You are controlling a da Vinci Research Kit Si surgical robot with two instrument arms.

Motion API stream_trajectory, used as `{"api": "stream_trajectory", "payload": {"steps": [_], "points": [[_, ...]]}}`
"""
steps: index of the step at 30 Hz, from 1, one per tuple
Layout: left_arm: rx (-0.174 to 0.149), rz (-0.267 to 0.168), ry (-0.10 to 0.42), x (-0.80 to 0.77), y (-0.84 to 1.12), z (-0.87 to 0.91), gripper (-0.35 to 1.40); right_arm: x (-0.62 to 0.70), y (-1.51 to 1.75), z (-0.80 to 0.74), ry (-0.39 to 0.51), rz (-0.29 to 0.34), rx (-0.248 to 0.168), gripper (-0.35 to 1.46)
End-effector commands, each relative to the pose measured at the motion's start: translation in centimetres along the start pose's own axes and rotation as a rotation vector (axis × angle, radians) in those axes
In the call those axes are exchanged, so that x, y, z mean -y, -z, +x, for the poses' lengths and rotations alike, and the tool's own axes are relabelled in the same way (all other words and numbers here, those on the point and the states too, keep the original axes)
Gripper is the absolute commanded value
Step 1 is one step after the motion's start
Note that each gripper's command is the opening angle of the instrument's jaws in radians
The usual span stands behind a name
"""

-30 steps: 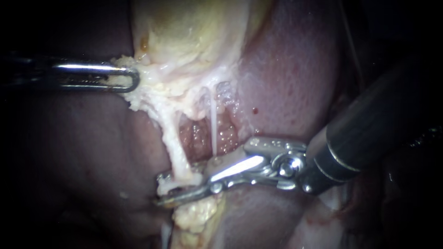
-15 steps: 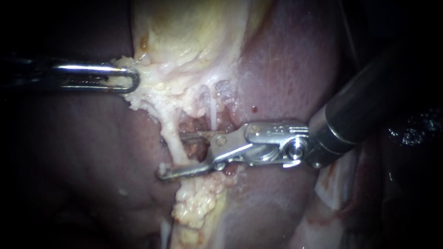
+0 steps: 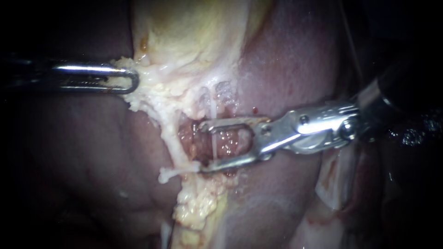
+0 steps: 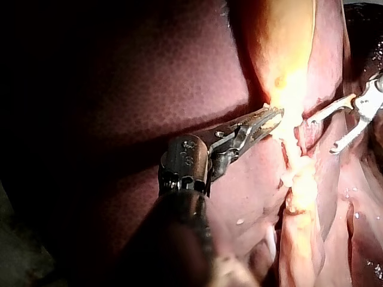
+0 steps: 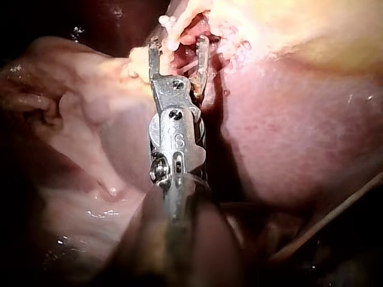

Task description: Going back first clip left tube

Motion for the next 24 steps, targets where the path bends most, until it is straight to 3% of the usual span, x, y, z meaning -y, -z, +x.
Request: {"api": "stream_trajectory", "payload": {"steps": [1, 7, 14, 17, 24], "points": [[0.0, 0.0, -0.001, 0.0, 0.0, 0.0, -0.35, 0.0, 0.07, 0.0, 0.011, -0.005, 0.0, 0.5], [0.0, -0.001, -0.001, 0.0, 0.01, 0.0, -0.35, 0.07, 0.47, 0.0, 0.021, -0.042, 0.005, 0.5], [-0.001, 0.001, -0.001, 0.0, -0.03, -0.01, -0.35, 0.09, 0.63, 0.0, 0.016, -0.049, 0.006, 0.5], [-0.007, 0.007, -0.005, 0.01, -0.14, -0.08, -0.35, 0.1, 0.65, -0.01, 0.016, -0.048, 0.006, 0.5], [0.007, 0.006, -0.02, 0.08, -0.62, -0.28, -0.35, 0.11, 0.67, -0.01, 0.016, -0.047, 0.006, 0.5]]}}
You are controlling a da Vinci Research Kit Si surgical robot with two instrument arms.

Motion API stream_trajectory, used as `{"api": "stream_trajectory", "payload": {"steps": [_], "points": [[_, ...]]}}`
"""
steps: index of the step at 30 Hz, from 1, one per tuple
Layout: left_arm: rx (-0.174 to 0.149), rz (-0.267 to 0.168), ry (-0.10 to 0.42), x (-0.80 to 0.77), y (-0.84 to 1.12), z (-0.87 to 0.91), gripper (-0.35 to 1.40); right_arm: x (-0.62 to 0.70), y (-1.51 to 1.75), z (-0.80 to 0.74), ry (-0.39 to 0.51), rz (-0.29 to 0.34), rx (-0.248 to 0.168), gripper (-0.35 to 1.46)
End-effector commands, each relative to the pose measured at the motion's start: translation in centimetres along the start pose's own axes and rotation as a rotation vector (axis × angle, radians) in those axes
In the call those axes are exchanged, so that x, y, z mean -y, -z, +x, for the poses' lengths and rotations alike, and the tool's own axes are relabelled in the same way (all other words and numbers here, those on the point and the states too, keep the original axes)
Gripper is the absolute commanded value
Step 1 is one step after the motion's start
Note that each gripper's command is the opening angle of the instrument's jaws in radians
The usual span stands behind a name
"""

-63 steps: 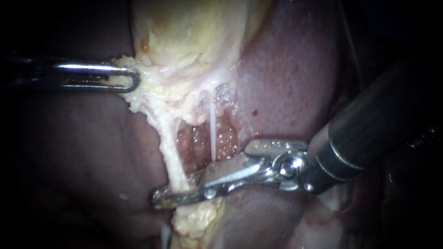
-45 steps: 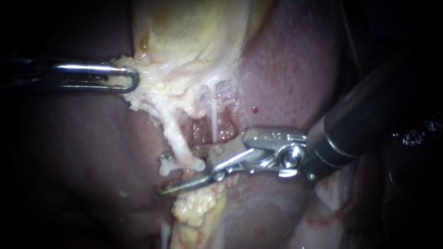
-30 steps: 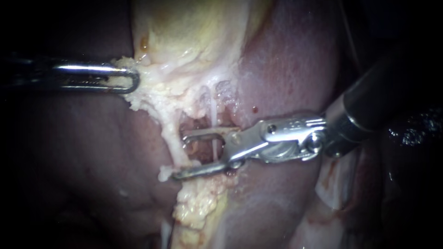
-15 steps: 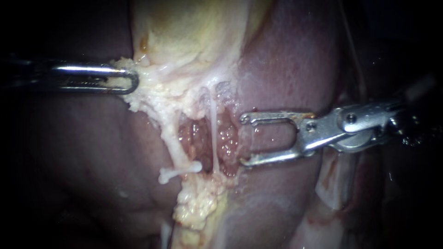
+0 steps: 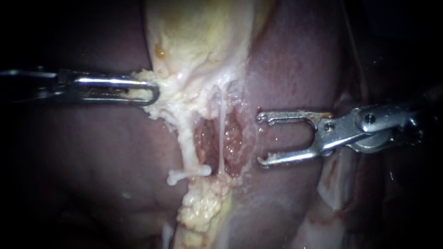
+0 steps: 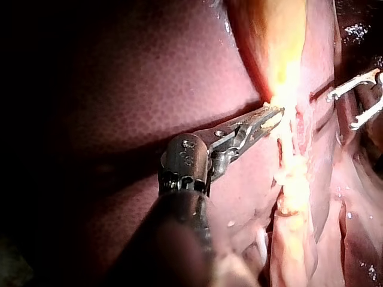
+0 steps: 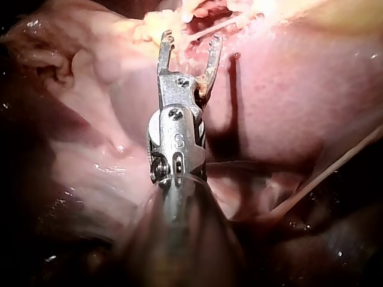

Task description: Going back first clip left tube

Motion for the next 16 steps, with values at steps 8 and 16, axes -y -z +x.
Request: {"api": "stream_trajectory", "payload": {"steps": [8, 16], "points": [[0.009, 0.0, -0.004, 0.06, -0.11, -0.01, -0.35, 0.0, 0.01, 0.0, 0.0, 0.0, 0.0, 0.5], [0.01, -0.003, -0.005, 0.08, -0.07, -0.02, -0.35, 0.03, -0.01, 0.0, 0.001, -0.001, 0.0, 0.5]]}}
